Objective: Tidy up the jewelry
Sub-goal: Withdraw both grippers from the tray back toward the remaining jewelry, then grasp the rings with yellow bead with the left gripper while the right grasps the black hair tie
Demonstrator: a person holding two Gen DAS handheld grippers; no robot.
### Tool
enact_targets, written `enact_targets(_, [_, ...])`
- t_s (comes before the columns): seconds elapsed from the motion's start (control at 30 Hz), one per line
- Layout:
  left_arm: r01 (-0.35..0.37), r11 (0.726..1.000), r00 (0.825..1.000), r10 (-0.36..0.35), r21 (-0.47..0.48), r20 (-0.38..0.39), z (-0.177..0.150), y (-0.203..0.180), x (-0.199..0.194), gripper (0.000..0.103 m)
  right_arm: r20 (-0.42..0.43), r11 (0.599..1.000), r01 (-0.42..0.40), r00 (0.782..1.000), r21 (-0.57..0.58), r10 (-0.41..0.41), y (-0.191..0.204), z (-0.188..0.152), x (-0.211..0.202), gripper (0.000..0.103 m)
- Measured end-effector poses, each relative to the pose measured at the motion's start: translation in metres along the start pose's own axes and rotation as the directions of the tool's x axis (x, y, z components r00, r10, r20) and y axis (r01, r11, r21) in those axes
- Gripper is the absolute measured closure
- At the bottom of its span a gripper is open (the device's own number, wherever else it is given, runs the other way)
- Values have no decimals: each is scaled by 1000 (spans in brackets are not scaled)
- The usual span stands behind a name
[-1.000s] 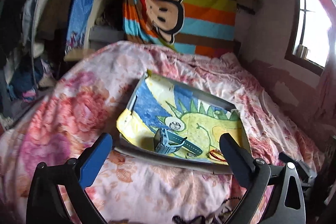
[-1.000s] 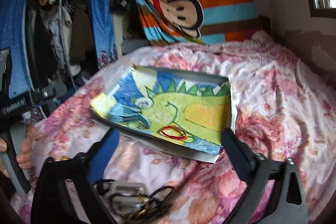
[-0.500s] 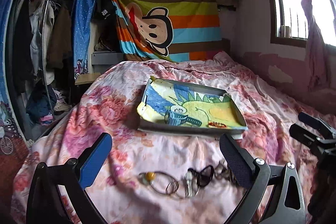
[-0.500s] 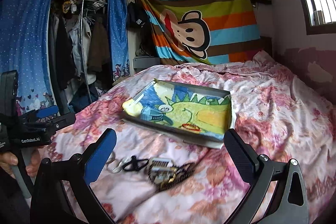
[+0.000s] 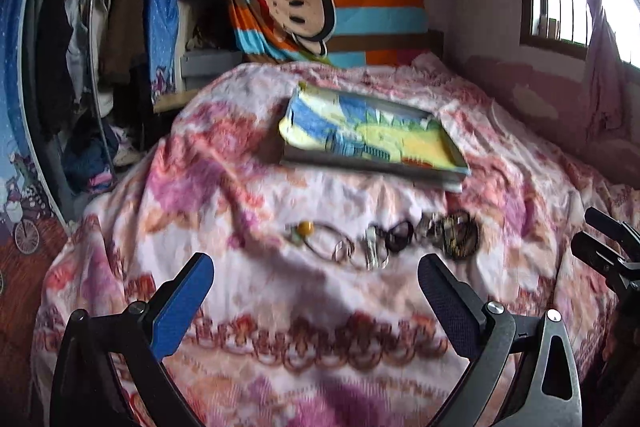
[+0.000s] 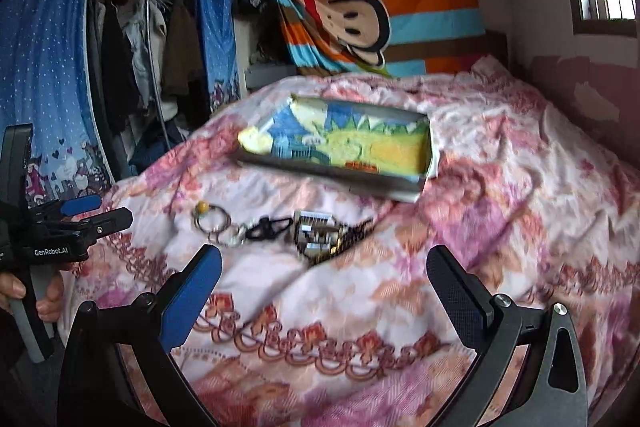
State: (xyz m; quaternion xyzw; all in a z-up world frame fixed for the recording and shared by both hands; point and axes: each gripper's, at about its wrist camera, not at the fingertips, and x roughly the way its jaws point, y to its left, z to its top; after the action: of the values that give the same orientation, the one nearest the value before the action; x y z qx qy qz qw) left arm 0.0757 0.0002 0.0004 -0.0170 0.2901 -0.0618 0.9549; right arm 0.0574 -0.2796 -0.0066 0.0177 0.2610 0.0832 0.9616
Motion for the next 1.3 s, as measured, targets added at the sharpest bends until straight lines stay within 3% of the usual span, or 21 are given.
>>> enact_targets(0.23, [24, 1000, 996, -24, 1, -89, -9, 3, 17, 0, -92, 999, -38, 995, 36, 41, -3, -9, 22, 2])
enact_targets(0.37, [47, 999, 994, -47, 1, -99, -8, 5, 25, 0, -141, 997, -73, 987, 39, 78, -2, -9, 37, 2])
enact_targets(0.63, [72, 997, 991, -70, 15, -113, 16, 14, 55, 1, -203, 975, -216, 954, 45, 220, 9, -4, 68, 3])
enact_targets(0.7, [81, 997, 988, -80, 7, -129, 22, 18, 66, 8, -219, 965, -258, 940, 44, 261, 15, -3, 78, 7])
enact_targets(0.93, [142, 987, 963, -155, -73, -223, 29, 30, 102, 30, -300, 938, -345, 899, -35, 320, 46, 3, 128, 43])
enact_targets(1.07, [181, 977, 939, -205, -111, -276, 32, 33, 125, 49, -330, 932, -361, 884, -31, 332, 56, 11, 154, 44])
enact_targets(1.17, [186, 975, 926, -215, -122, -311, 32, 33, 139, 61, -376, 941, -338, 873, -8, 310, 60, 11, 175, 51])
enact_targets(1.3, [180, 975, 910, -215, -128, -354, 29, 32, 152, 74, -397, 948, -311, 863, 72, 313, 51, 10, 194, 52])
